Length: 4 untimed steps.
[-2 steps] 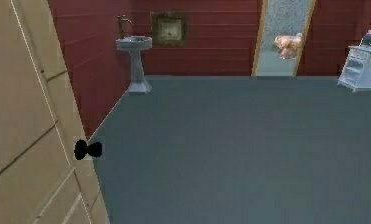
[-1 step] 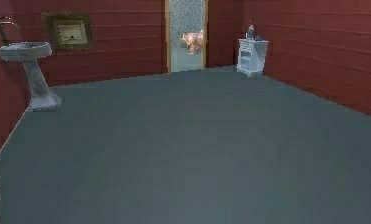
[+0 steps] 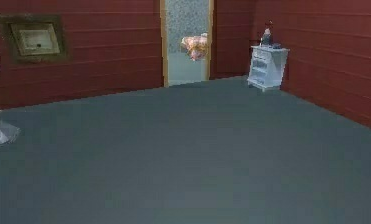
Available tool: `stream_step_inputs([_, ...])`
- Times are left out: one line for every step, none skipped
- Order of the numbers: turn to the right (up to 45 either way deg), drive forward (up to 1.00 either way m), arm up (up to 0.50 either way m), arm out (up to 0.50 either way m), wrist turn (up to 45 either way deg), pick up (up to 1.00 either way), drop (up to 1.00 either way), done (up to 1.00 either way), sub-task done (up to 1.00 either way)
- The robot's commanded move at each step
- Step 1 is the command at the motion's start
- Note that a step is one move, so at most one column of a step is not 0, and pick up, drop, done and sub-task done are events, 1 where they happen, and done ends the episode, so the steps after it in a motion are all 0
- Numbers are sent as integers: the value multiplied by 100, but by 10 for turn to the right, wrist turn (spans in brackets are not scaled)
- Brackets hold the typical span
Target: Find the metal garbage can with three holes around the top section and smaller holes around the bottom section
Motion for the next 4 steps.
stream_step_inputs([0,100,0,0,0,0,0,0,0])
stream_step_inputs([30,0,0,0,0,0,0,0,0])
stream_step_inputs([0,100,0,0,0,0,0,0,0])
stream_step_inputs([0,100,0,0,0,0,0,0,0])
